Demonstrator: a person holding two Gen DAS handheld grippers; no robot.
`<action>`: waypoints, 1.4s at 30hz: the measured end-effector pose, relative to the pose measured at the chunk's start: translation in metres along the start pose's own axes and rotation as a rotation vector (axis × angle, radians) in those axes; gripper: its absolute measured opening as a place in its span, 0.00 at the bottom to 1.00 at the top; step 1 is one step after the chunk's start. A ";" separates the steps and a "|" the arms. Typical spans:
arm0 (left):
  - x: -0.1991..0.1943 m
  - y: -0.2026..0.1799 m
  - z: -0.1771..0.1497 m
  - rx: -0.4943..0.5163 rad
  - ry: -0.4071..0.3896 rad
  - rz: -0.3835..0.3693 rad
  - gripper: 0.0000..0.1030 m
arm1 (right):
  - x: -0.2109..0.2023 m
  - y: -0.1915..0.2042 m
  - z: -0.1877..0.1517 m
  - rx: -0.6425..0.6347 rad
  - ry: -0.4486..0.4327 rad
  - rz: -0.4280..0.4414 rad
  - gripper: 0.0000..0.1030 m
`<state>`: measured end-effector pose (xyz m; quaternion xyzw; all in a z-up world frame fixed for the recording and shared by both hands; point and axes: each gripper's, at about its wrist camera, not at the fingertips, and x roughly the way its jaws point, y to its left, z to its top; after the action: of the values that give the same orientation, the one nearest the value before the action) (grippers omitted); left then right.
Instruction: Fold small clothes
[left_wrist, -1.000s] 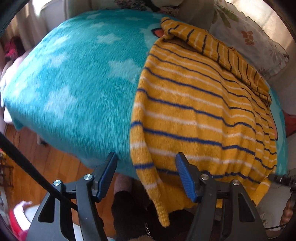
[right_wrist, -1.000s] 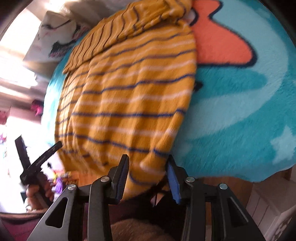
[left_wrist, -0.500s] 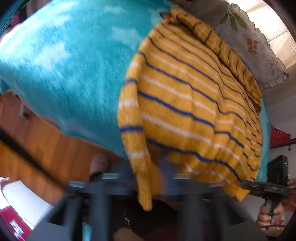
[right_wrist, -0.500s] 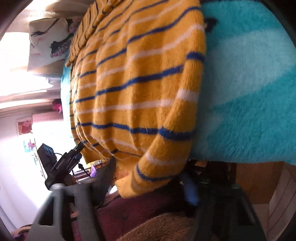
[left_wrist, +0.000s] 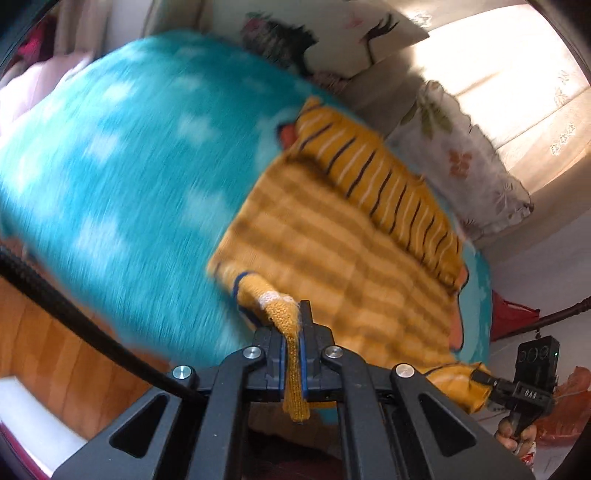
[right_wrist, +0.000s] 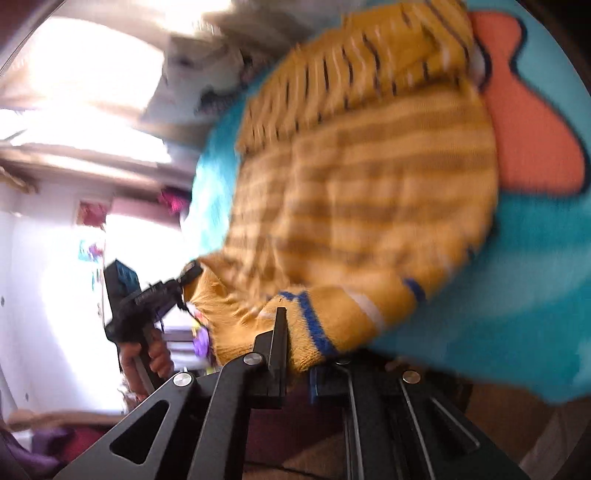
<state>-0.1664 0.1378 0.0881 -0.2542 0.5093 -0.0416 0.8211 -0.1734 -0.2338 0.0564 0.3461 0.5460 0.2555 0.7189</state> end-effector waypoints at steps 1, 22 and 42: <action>0.006 -0.008 0.015 0.015 -0.012 -0.010 0.05 | -0.003 0.000 0.011 0.002 -0.031 -0.002 0.09; 0.133 -0.059 0.197 0.106 0.022 -0.061 0.59 | -0.006 -0.013 0.171 -0.009 -0.355 -0.429 0.60; 0.170 -0.095 0.194 0.463 0.132 -0.027 0.05 | 0.052 0.007 0.194 -0.359 -0.220 -0.672 0.08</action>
<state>0.0989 0.0724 0.0619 -0.0627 0.5353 -0.1849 0.8218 0.0273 -0.2329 0.0617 0.0421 0.4953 0.0587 0.8657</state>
